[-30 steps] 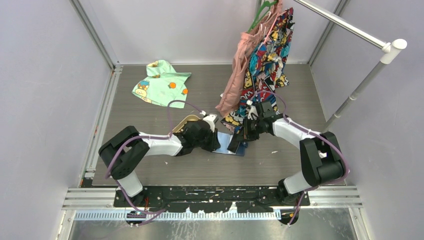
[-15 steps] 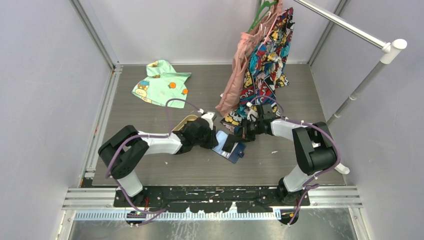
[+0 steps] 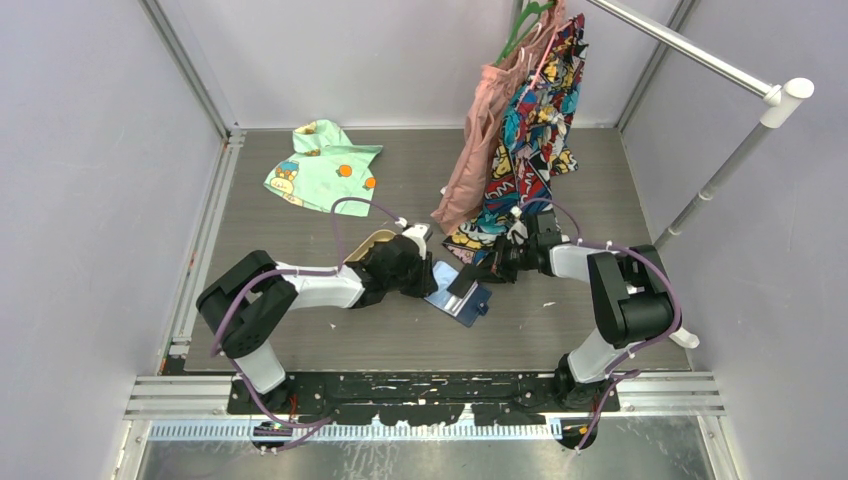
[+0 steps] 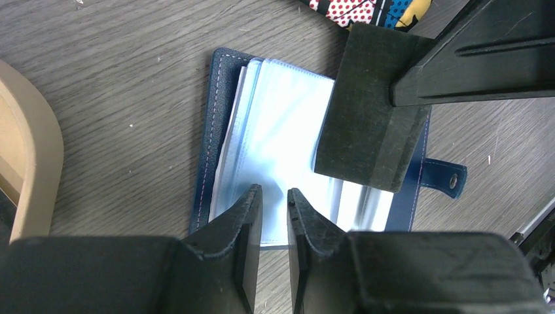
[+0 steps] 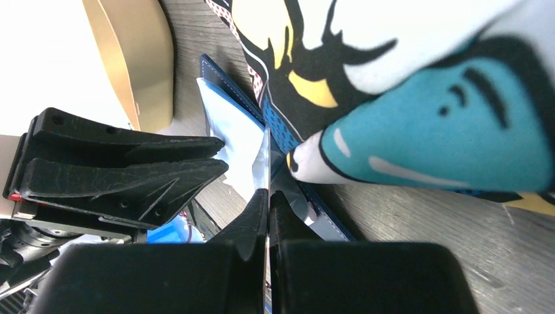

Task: Put the credit cards into the card holder
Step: Insert the credit card into the card holder.

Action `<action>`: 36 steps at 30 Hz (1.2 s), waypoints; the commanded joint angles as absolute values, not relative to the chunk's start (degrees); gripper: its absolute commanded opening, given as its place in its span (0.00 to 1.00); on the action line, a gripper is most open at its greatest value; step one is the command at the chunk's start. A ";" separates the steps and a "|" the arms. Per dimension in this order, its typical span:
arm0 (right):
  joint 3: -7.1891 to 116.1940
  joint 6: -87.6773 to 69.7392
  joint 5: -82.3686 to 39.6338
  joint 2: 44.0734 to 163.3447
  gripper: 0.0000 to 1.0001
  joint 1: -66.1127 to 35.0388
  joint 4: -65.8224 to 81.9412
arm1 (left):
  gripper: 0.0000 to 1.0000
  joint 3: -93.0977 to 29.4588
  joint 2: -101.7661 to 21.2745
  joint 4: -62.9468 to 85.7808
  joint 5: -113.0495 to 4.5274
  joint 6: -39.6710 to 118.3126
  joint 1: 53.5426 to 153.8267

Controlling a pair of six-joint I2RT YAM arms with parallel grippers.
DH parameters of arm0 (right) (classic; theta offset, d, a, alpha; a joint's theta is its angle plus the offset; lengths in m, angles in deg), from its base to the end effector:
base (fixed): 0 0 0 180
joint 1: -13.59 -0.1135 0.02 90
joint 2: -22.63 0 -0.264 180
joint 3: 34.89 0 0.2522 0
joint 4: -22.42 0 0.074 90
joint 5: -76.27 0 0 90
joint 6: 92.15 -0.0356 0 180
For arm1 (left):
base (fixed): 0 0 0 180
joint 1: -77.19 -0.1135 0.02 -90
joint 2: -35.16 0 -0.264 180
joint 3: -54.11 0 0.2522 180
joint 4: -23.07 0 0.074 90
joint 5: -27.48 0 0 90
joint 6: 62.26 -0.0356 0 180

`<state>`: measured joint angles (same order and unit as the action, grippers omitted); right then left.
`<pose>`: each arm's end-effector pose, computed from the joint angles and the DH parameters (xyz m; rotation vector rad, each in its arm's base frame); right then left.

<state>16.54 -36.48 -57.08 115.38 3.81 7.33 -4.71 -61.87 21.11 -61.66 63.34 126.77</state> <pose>0.2692 0.0712 0.1275 0.2485 2.6124 1.2551 0.2163 -0.2548 0.1488 0.3005 2.3819 -0.7679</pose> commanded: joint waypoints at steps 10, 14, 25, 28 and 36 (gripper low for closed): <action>13.76 -43.59 -53.90 113.70 0.01 3.76 9.04 | 0.23 -4.83 -60.71 15.10 -62.79 63.44 126.67; 13.23 -43.90 -51.62 111.80 0.01 2.97 7.16 | 0.23 -5.30 -61.38 15.20 -61.21 63.40 126.67; 13.80 -45.01 -49.61 112.78 0.01 0.66 5.48 | 0.23 -5.17 -61.72 15.56 -60.36 63.51 126.67; 12.69 -47.45 -51.28 113.13 0.01 0.12 9.41 | 0.23 -4.13 -61.00 16.55 -60.16 63.83 126.67; 11.60 -52.02 -54.23 114.60 0.01 -2.95 15.99 | 0.24 -1.90 -58.59 16.75 -61.01 64.04 126.68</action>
